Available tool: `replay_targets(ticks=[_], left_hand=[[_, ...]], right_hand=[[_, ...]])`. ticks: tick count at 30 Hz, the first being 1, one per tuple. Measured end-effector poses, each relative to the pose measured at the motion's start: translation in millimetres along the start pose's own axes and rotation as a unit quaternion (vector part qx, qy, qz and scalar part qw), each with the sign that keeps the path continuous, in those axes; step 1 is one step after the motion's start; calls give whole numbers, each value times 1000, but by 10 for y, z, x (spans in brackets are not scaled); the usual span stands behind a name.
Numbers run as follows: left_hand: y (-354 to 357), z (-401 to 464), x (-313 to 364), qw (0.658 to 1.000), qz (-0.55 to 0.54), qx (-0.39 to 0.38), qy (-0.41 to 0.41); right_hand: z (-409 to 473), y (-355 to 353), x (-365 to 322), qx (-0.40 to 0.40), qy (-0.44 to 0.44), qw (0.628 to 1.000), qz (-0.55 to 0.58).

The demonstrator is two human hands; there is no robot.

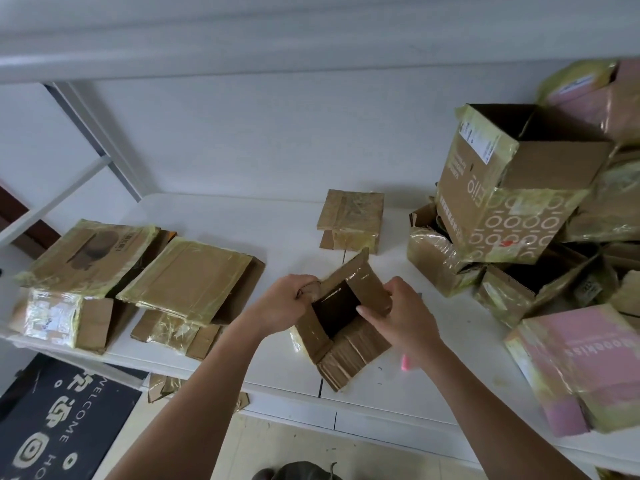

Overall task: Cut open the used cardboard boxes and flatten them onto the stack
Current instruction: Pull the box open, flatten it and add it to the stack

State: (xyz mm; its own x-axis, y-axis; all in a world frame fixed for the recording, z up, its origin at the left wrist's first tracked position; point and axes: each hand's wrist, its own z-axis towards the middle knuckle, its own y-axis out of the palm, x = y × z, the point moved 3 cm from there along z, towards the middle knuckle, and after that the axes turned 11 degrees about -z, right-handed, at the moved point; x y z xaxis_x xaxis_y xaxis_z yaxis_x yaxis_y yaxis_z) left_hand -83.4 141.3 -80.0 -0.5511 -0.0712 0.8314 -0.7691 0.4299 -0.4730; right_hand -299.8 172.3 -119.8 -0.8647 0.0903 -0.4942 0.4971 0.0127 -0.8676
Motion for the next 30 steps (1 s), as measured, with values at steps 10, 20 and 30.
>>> replay_targets(ticks=[10,20,30], left_hand=[[-17,-118,-48,980,-25,197,-1],[303,-255,-406,948,90,268,-145],[189,-320,-406,970,-91,222,-47]], right_hand=[[-6,-25,-146,4,-44,997,-58],[-14,-197,-100,4,-27,1000,-9],[65,-296,-110,30,-66,997,22]])
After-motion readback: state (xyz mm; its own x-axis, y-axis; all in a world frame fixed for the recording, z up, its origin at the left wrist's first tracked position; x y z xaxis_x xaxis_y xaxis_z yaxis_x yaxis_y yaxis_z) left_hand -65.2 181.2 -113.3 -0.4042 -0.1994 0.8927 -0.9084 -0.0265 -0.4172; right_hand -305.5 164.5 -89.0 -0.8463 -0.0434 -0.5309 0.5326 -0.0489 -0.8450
